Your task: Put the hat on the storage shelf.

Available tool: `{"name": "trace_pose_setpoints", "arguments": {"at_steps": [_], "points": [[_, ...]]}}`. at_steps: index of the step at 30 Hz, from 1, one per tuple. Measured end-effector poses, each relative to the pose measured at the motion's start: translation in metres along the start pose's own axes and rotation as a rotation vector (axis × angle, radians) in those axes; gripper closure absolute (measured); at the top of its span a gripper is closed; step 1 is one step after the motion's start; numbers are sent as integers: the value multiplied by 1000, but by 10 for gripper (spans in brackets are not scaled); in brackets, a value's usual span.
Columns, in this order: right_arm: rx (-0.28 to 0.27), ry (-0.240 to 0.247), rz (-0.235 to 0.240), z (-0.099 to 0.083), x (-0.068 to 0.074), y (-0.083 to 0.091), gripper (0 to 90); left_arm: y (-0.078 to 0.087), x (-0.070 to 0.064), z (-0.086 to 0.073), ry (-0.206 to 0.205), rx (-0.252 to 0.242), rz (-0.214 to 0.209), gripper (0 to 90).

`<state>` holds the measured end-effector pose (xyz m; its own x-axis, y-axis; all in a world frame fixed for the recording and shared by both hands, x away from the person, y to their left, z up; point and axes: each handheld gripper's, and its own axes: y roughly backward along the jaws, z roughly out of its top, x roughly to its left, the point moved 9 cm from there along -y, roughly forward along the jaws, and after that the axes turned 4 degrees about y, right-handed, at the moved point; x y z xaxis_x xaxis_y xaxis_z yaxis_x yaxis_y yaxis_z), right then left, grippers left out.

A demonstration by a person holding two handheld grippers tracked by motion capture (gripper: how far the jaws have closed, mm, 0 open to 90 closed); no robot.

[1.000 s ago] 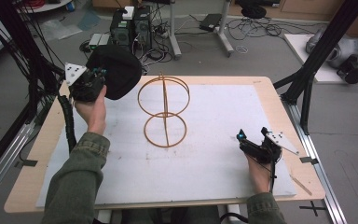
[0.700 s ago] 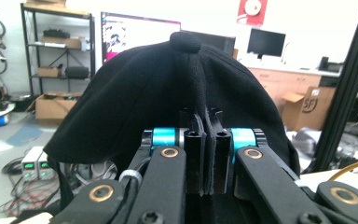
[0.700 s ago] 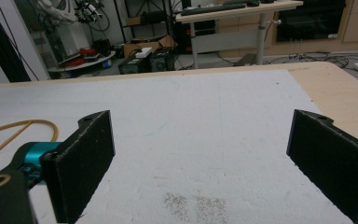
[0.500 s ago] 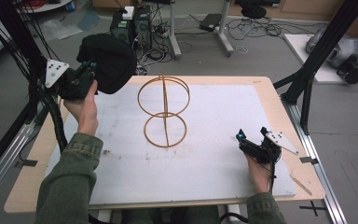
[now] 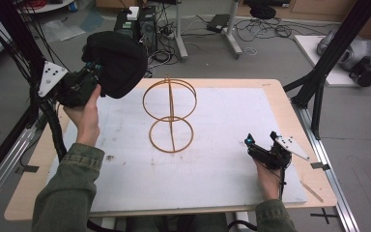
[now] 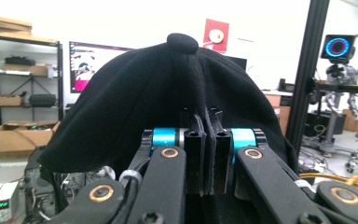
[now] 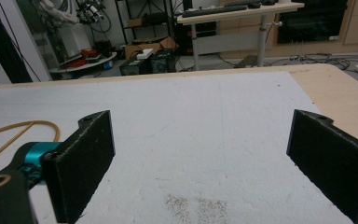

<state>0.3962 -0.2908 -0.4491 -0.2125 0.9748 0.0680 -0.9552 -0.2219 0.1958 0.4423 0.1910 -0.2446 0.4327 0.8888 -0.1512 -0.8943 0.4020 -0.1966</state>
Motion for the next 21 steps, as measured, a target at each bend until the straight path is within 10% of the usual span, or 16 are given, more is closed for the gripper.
{"name": "trace_pose_setpoints", "arguments": {"at_steps": [21], "points": [[-3,16,10,2,4,-1,66,-1,-44,1,61,-10,-234,877]]}}
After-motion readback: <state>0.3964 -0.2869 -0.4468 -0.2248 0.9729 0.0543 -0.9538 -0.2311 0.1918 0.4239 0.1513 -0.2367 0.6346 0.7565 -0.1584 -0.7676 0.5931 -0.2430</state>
